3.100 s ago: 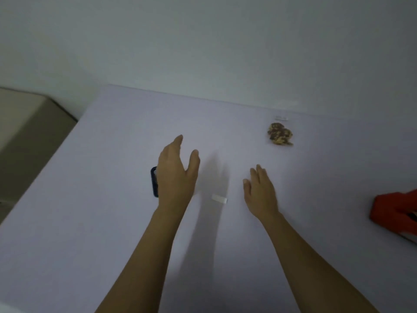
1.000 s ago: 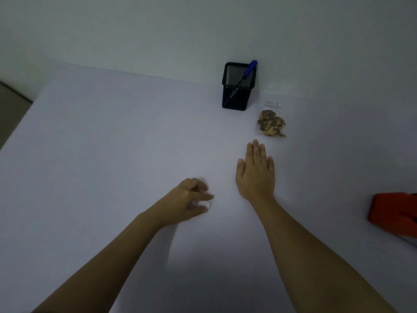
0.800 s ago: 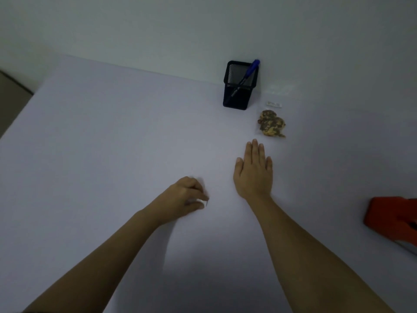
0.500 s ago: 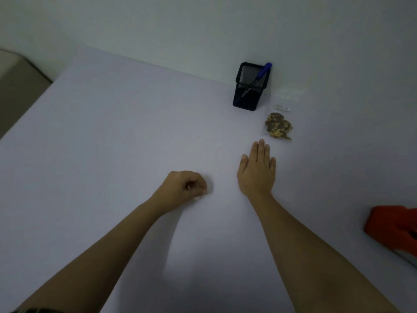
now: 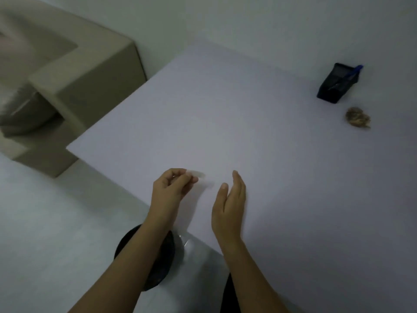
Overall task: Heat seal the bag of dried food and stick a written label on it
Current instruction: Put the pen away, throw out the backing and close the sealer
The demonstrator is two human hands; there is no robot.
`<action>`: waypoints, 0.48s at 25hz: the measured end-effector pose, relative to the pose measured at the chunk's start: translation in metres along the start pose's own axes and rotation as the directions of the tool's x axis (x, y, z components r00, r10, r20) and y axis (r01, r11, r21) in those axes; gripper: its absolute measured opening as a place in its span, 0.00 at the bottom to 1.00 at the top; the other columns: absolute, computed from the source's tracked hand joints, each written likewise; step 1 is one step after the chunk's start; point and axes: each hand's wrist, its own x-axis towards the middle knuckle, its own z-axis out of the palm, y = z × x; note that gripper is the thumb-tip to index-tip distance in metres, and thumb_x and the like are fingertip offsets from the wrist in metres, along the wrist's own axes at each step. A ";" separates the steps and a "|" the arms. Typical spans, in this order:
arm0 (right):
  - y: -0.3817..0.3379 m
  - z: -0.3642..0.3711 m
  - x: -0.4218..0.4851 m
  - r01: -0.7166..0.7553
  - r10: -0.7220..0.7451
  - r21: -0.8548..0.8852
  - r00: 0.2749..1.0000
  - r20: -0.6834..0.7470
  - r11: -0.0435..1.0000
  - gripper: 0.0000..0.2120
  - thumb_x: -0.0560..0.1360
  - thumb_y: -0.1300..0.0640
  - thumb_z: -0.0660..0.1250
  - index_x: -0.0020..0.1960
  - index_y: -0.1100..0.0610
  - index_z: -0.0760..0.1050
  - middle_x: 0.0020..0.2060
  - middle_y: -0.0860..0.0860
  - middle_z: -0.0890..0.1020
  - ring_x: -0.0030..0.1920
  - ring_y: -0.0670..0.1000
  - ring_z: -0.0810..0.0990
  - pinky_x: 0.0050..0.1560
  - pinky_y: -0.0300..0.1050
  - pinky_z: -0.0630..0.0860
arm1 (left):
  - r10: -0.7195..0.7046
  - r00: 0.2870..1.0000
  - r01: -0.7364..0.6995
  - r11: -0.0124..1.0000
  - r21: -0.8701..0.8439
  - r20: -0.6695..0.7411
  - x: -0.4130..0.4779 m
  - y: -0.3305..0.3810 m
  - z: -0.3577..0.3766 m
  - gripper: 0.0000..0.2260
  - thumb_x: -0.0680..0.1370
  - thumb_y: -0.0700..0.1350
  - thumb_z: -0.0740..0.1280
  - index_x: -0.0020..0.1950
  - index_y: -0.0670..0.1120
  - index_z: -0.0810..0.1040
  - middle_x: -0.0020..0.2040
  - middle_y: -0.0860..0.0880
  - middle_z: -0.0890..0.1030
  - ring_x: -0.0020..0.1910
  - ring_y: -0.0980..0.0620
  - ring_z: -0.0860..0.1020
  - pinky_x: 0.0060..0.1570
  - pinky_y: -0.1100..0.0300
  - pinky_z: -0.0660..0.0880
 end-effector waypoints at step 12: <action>0.097 0.146 -0.157 0.333 -0.183 -0.167 0.798 0.574 0.928 0.20 0.79 0.47 0.51 0.64 0.58 0.67 0.61 0.56 0.75 0.62 0.50 0.70 0.63 0.39 0.69 | -0.111 0.879 0.172 0.981 0.092 -0.464 -0.054 -0.138 -0.238 0.03 0.74 0.40 0.68 0.43 0.47 0.81 0.38 0.46 0.81 0.41 0.49 0.80 0.46 0.54 0.76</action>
